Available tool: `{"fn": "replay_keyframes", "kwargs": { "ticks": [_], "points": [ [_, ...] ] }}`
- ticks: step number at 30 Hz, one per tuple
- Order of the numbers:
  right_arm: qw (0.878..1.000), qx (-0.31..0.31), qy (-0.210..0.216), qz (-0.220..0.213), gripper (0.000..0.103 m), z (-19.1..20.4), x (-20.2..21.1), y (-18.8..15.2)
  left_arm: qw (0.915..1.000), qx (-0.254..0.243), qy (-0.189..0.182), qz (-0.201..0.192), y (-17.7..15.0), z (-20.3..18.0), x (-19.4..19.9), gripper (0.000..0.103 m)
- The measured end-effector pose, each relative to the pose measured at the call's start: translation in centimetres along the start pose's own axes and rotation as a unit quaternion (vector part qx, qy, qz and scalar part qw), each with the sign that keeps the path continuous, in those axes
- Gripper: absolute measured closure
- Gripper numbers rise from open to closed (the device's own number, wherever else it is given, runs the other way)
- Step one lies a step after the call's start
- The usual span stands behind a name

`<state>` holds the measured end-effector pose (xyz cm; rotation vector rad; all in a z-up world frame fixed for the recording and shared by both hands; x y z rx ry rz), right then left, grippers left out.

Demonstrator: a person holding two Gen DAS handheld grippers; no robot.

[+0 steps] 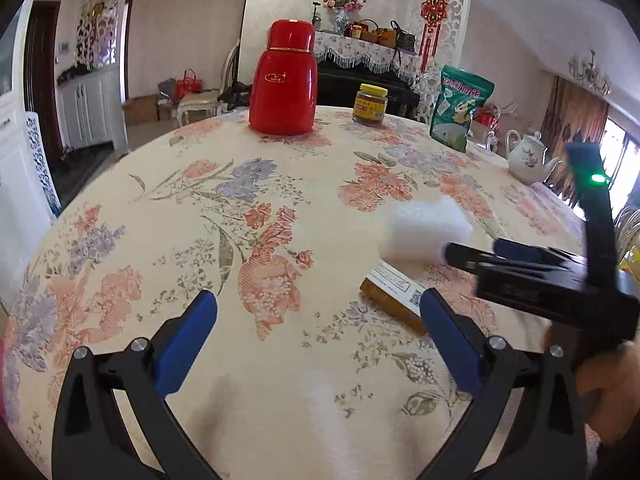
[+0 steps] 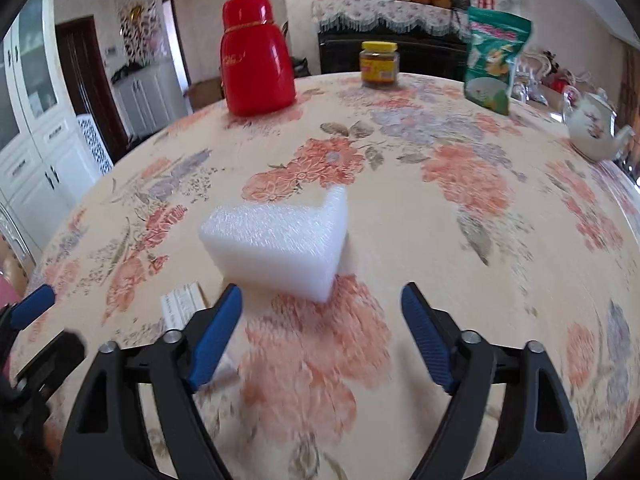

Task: Collect trash
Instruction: 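Grasp the white foam block on the table with the right tool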

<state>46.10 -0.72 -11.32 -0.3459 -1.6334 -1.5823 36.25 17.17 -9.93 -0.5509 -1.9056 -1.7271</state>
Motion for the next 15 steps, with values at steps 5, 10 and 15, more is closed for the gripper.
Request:
{"fn": "replay_keyframes", "kwargs": {
  "ticks": [5,10,15],
  "points": [
    [1.000,0.027,0.011,0.010,0.019,1.7,-1.8,1.1,0.9999,-0.011,0.006,-0.002,-0.1,-0.4,0.3,0.005],
    [0.999,0.036,0.008,0.018,0.019,2.1,-3.6,2.0,0.9987,-0.048,0.011,-0.011,-0.1,-1.7,0.8,0.005],
    [0.999,0.020,0.025,0.015,0.020,2.1,-4.3,3.0,0.9987,-0.048,0.010,-0.011,-0.1,-1.8,0.9,0.005]
  ]
}}
Point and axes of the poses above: each gripper's, at about its wrist camera, not at the fingertips, and x roughly against the way its jaws point, z to its left, y to its top, the point moved 7 cm from there along -x, roughly the way its jaws point, and after that the axes turned 6 degrees about -x, right-handed, at the moved point
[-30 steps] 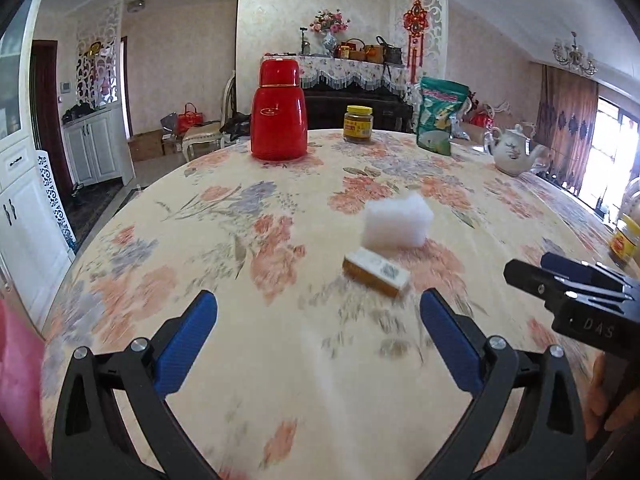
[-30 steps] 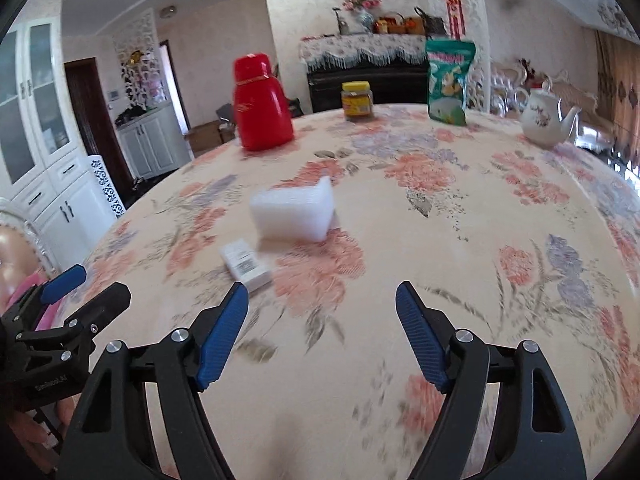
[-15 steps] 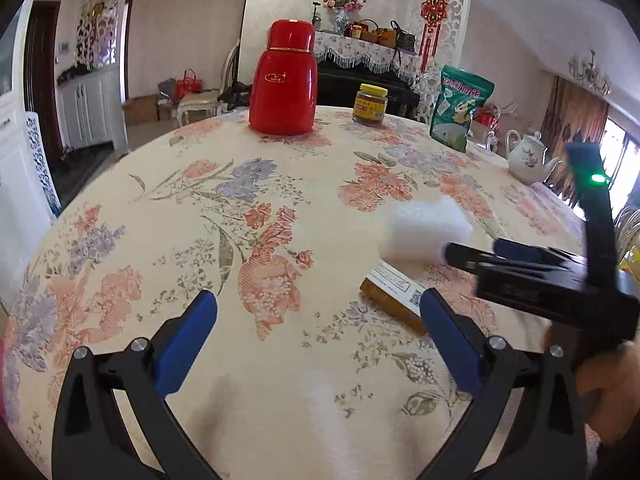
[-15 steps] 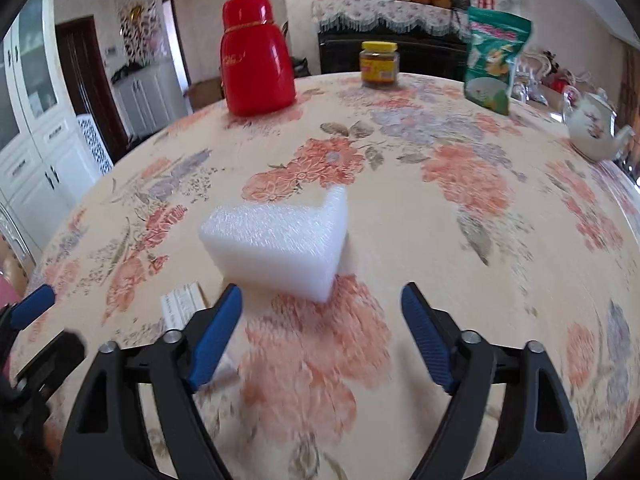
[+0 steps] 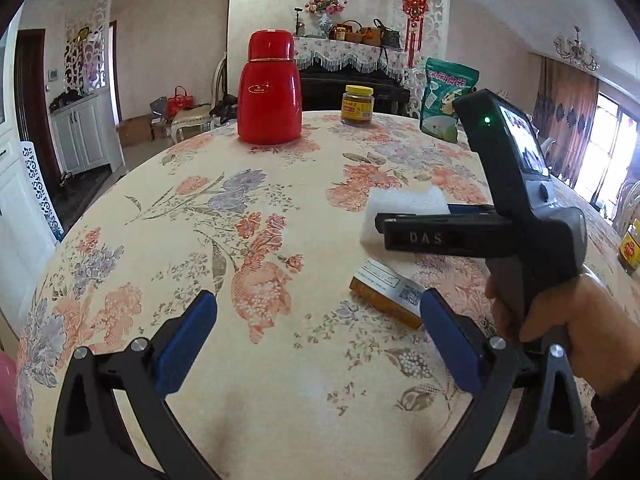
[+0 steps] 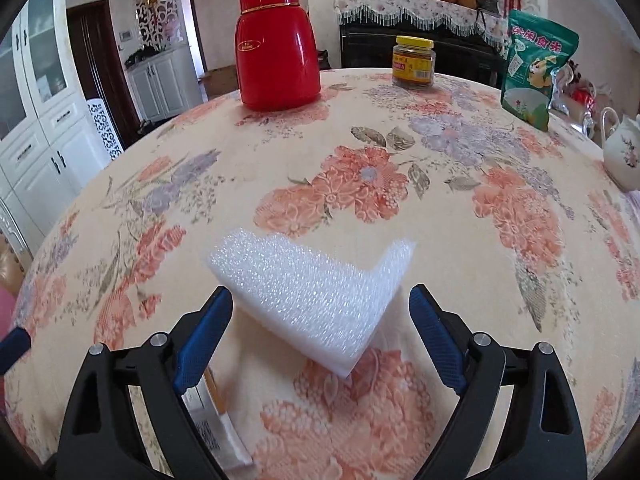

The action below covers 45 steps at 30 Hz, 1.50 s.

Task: Collect trash
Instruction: 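Grasp the white foam block on the table with the right tool, then grasp the small white box with the left tool while the right tool holds the foam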

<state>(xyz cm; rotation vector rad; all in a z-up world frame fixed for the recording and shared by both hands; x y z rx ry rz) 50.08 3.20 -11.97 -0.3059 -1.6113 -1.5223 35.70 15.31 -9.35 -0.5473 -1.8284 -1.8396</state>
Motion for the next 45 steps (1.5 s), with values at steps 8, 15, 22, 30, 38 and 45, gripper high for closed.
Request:
{"fn": "replay_keyframes", "kwargs": {
  "ticks": [8,15,22,30,38,45],
  "points": [
    [0.999,0.005,0.003,-0.035,0.045,-0.4,2.7,-0.6,0.9998,0.018,-0.006,0.007,-0.2,0.5,-0.2,0.005],
    [0.993,-0.065,-0.069,-0.065,0.045,-5.5,8.8,-4.1,0.9996,0.024,-0.011,0.009,-0.2,0.6,-0.3,0.005],
    [0.977,-0.150,-0.110,-0.100,0.045,-10.9,16.0,-9.9,0.9998,0.005,-0.008,0.019,-0.4,-1.1,-0.2,0.005],
    [0.965,-0.197,-0.124,-0.120,0.045,-14.2,19.1,-12.6,0.9978,-0.031,-0.001,0.059,-0.5,-5.2,-1.5,0.005],
    [0.967,-0.199,-0.111,-0.112,0.045,-14.3,18.0,-13.0,0.9956,0.008,0.027,0.090,0.8,-7.2,-5.4,0.015],
    [0.964,-0.221,-0.099,-0.111,0.045,-15.2,17.9,-13.2,0.9892,0.004,0.033,0.143,0.5,-8.3,-8.9,0.048]
  ]
}}
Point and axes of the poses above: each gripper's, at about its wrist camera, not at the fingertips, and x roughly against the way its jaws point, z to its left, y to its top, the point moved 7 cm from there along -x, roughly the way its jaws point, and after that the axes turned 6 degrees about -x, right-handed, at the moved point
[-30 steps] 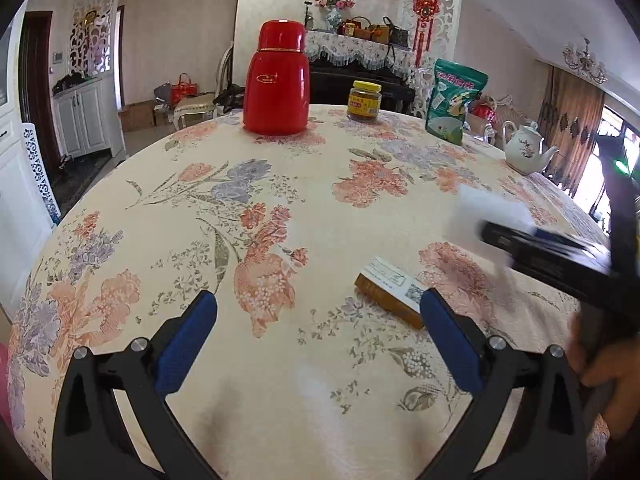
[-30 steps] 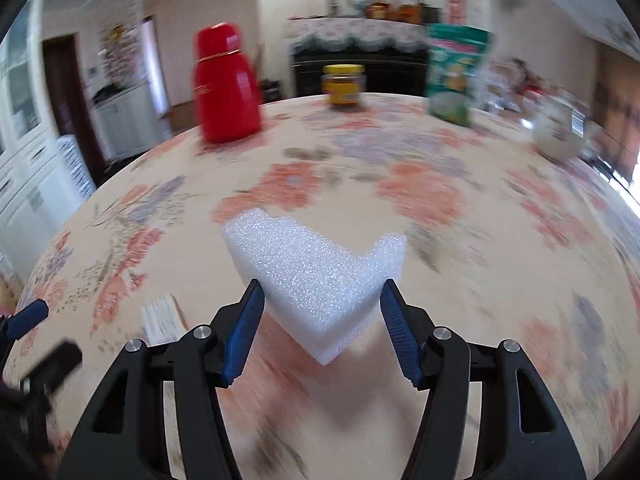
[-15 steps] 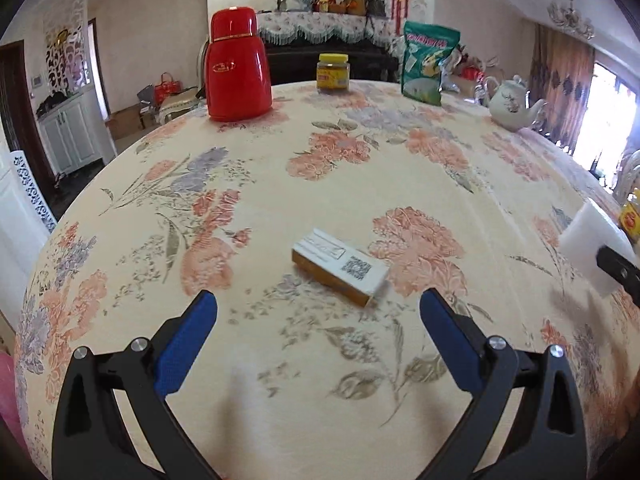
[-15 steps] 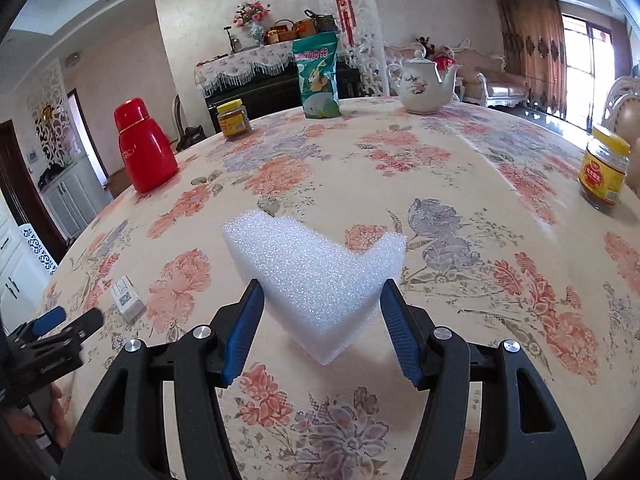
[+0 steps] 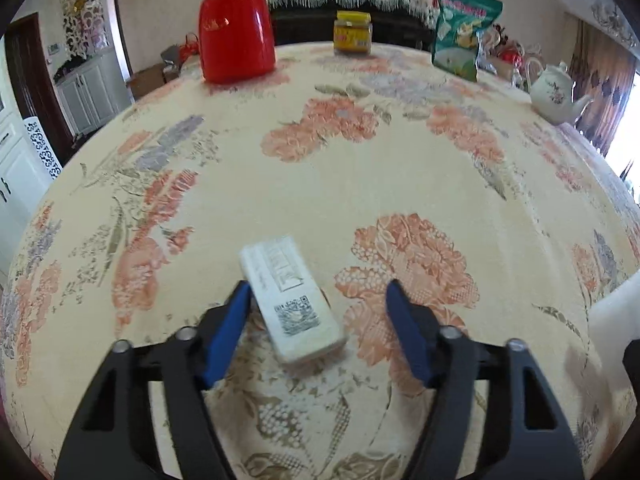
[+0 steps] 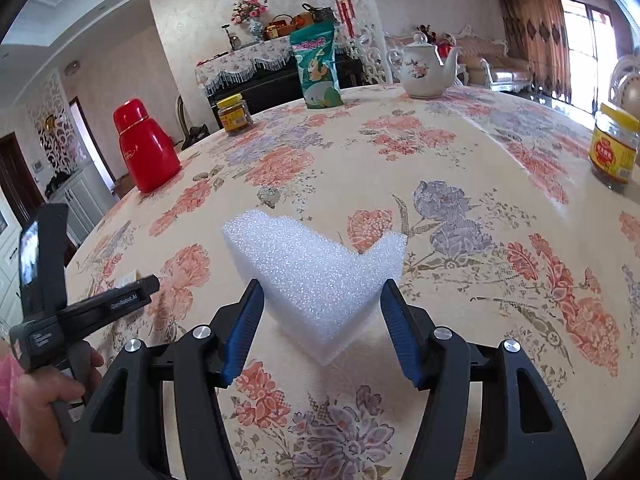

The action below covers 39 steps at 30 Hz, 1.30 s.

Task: Collect trash
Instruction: 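Grasp the small white box with the left tool while the right tool holds the foam, then carry the box and foam block over the pink bin with both tools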

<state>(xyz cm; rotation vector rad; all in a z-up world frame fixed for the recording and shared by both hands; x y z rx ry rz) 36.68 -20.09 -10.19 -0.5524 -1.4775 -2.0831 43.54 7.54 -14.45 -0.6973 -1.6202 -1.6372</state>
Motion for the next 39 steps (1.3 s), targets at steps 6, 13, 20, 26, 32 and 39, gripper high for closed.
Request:
{"fn": "replay_keyframes", "kwargs": {
  "ticks": [6,13,20,26,32,39],
  "points": [
    [1.000,-0.006,0.004,0.003,0.045,-0.2,-0.1,-0.1,0.9990,-0.037,-0.021,-0.012,-1.1,-0.6,1.2,0.071],
    [1.000,0.000,0.006,0.004,0.045,0.1,-0.1,-0.2,0.9962,-0.061,-0.039,-0.047,-3.0,-0.9,4.4,0.071],
    [1.000,0.017,0.005,-0.006,0.045,0.7,0.3,-0.3,0.9948,-0.048,-0.048,-0.076,-4.5,-0.9,7.1,0.071],
    [0.998,0.055,-0.003,0.006,0.045,2.6,0.3,-1.2,0.9930,-0.050,-0.053,-0.093,-6.7,-0.2,9.6,0.071],
    [0.994,0.108,0.004,0.012,0.045,4.7,2.7,-3.7,0.9914,-0.049,-0.059,-0.106,-8.6,0.9,11.7,0.071],
    [0.990,0.133,0.035,0.010,0.045,6.6,6.7,-6.1,0.9895,-0.042,-0.065,-0.122,-11.2,2.3,15.0,0.071]
  ]
}}
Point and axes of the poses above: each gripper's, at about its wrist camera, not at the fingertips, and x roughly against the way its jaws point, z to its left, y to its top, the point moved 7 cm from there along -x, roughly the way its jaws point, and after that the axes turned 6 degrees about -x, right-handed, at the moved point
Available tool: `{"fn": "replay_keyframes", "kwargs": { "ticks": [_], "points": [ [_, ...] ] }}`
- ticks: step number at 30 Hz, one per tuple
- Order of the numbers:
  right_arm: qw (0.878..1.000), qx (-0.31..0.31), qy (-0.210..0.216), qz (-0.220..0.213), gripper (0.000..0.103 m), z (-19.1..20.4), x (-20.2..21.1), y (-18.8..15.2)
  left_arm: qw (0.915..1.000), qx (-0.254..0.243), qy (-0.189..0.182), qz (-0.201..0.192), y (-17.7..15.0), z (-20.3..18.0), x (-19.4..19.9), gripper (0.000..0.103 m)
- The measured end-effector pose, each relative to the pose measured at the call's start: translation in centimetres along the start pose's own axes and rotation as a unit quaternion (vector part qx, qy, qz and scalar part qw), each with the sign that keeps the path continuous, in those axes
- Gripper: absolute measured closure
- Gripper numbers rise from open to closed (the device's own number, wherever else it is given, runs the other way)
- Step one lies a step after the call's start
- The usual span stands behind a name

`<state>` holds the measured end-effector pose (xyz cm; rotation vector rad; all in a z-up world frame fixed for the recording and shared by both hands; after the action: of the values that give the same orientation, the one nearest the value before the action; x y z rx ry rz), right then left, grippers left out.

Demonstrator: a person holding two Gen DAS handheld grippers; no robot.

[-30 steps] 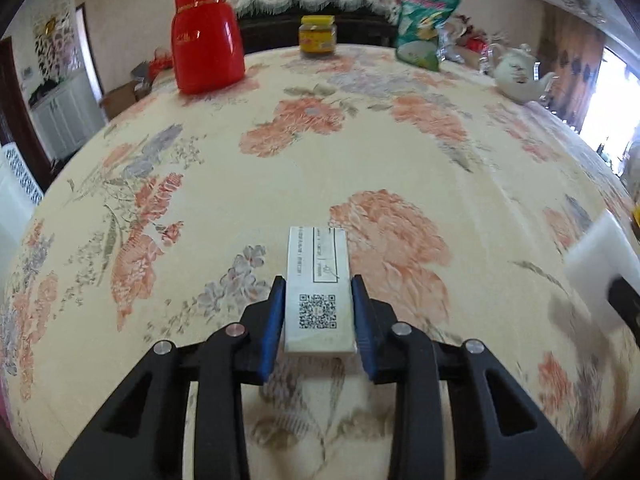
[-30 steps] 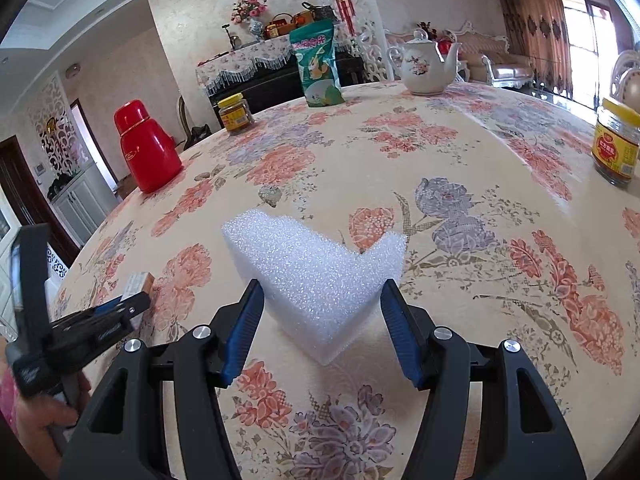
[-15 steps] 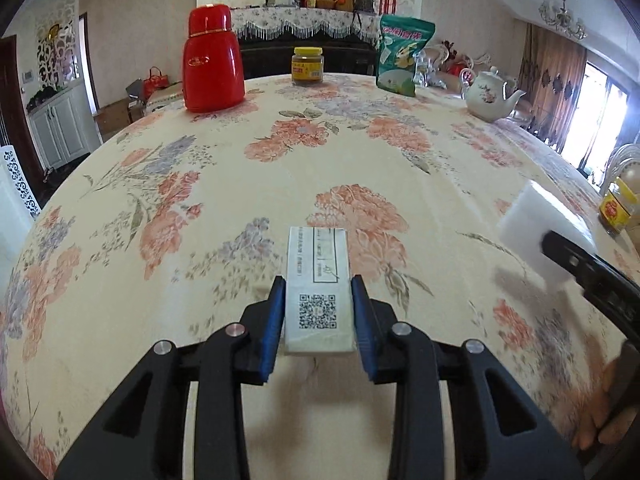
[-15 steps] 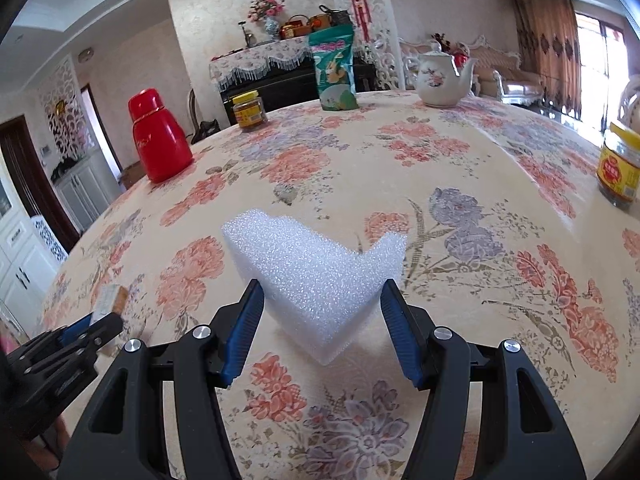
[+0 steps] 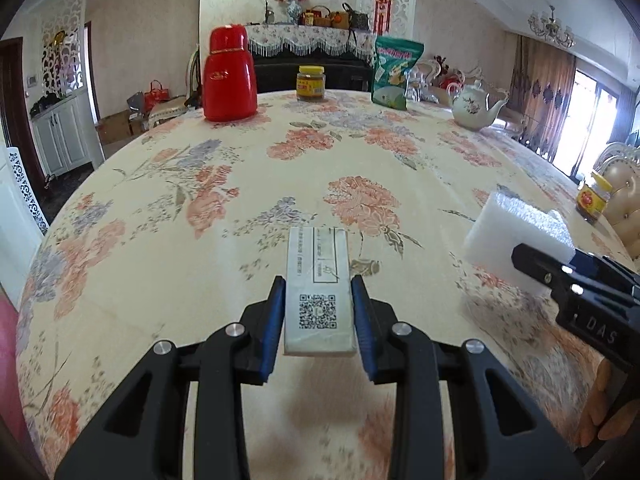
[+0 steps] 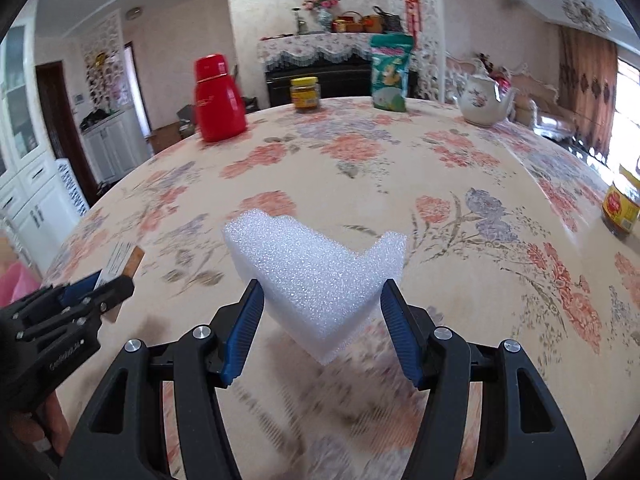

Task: Collect trash
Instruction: 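Carry the box and foam block over the pink bin with both tools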

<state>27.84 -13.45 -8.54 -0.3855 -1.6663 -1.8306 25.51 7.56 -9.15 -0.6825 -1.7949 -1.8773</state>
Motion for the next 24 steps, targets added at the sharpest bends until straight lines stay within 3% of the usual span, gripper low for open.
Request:
{"fn": "replay_keyframes", "kwargs": {
  "ticks": [12,24],
  "points": [
    [0.997,0.049,0.060,0.000,0.045,5.9,3.6,-2.5,0.9990,0.018,0.019,-0.037,-2.4,2.4,6.1,0.071],
    [0.993,0.073,0.092,0.003,0.045,10.4,4.1,-3.0,0.9977,0.037,0.031,-0.049,-4.7,6.0,10.0,0.071]
  ]
}}
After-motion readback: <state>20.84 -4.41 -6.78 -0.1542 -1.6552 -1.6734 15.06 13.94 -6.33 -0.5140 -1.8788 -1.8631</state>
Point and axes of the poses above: each gripper's, at about its wrist camera, not at the fingertips, and x roughly against the way its jaws point, z to its left, y to its top, the point moved 7 cm from there along -x, roughly the way its jaws point, and after that the axes turned 6 degrees about -x, right-handed, at the moved point
